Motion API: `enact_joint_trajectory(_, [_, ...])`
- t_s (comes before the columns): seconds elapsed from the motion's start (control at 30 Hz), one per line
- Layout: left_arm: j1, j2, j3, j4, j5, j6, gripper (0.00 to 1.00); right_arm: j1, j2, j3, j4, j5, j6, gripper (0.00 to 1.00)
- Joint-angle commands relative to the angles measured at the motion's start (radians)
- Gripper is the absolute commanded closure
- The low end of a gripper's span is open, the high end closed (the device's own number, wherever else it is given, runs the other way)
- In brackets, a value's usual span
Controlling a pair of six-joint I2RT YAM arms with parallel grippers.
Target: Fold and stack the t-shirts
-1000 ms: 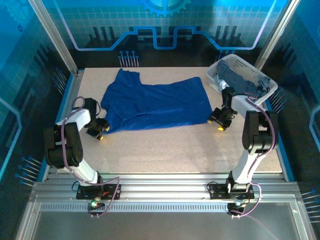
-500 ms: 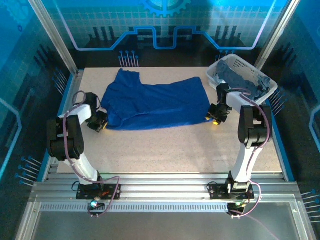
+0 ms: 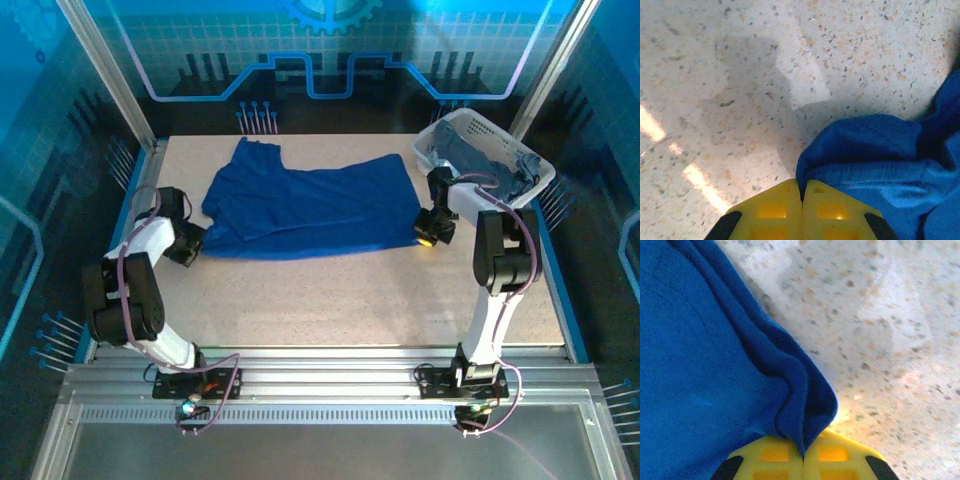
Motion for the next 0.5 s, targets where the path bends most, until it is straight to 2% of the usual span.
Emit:
enact_joint_trajectory(0.0, [0.013,-0.065,-0.049,-0.059,-0.040,-0.045,1.00,0.007,-0.081,-0.046,-0.075,0.087,0.002,1.00])
enact_joint_trajectory(0.17, [0.007,-0.142,-0.127,-0.107,-0.020,-0.090,1.00,0.007,-0.177,-0.153,-0.099,0.090,0.022,1.00])
enact_joint_trajectory(0.47, [-0.067,-0.336,-0.252,-0.275,-0.098,-0.255,1.00,0.021,-0.303,-0.312,-0.176,0.096,0.080,1.00])
